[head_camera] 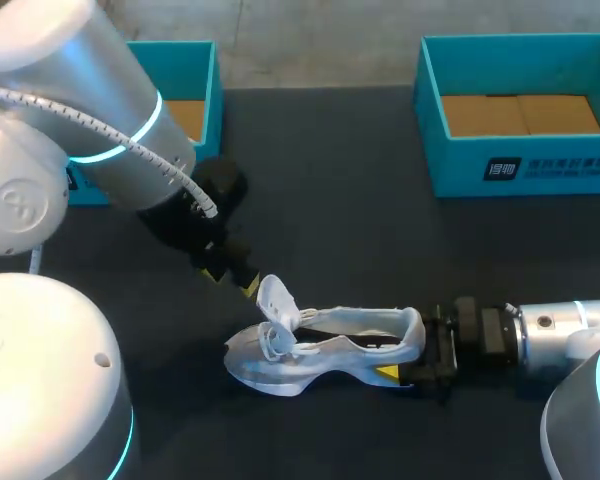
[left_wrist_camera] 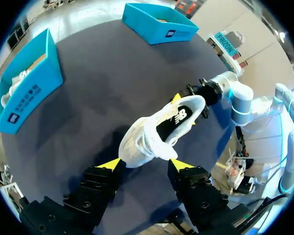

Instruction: Take the shoe out of the shoebox, open the shoe tongue, remove and reinsert the insole, then place the shoe into the shoebox

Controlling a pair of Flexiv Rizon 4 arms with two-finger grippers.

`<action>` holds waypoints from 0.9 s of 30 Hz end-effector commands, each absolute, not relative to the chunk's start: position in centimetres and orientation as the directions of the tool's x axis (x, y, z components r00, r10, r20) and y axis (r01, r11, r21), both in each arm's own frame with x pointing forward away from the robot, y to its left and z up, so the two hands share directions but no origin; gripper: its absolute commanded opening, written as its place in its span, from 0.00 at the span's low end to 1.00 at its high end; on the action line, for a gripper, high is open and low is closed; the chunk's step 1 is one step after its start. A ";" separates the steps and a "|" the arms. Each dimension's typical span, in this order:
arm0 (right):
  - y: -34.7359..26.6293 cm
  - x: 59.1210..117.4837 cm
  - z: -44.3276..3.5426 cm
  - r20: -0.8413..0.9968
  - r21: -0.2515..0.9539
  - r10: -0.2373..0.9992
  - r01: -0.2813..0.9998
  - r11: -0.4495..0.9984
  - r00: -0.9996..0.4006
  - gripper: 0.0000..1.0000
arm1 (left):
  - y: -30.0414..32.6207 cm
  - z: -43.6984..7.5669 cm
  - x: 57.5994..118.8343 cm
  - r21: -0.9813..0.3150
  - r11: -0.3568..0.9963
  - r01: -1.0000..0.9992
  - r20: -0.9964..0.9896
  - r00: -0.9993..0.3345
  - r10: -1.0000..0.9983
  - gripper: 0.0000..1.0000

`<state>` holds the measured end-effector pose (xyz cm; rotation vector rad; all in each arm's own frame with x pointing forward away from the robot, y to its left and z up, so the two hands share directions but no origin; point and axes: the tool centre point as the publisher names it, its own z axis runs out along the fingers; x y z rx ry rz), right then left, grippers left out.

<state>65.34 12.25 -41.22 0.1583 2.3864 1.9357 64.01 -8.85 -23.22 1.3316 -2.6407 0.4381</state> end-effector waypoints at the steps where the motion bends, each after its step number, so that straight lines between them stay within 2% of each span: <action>1: 12.3 65.2 -41.2 0.013 0.978 0.123 0.039 0.206 -0.992 0.00 | -9.5 -20.0 64.5 -0.190 0.654 -0.732 0.228 -0.681 -0.696 0.47; 4: 12.3 65.2 -41.2 0.013 0.978 0.123 0.039 0.206 -0.992 0.00 | -10.2 -18.7 64.7 -0.204 0.729 -0.653 0.212 -0.757 -0.619 0.40; 6: 12.3 65.2 -41.2 0.013 0.978 0.123 0.039 0.206 -0.992 0.00 | -10.6 -17.8 64.7 -0.199 0.790 -0.581 0.201 -0.813 -0.547 0.21; 7: 12.3 65.2 -41.2 0.013 0.978 0.123 0.039 0.206 -0.992 0.00 | -10.8 -17.2 64.7 -0.212 0.815 -0.539 0.187 -0.841 -0.508 0.00; 16: 12.3 65.2 -41.2 0.013 0.978 0.123 0.039 0.206 -0.992 0.00 | -13.5 -15.5 63.8 -0.216 0.943 -0.253 0.089 -0.967 -0.239 0.00; 23: 12.3 65.2 -41.2 0.013 0.978 0.123 0.039 0.206 -0.992 0.00 | -15.1 -15.8 62.4 -0.176 0.984 0.004 0.036 -0.999 0.011 0.00; 27: 12.3 65.2 -41.2 0.013 0.978 0.123 0.039 0.206 -0.992 0.00 | -16.1 -16.6 62.0 -0.155 0.985 0.077 0.044 -0.995 0.084 0.00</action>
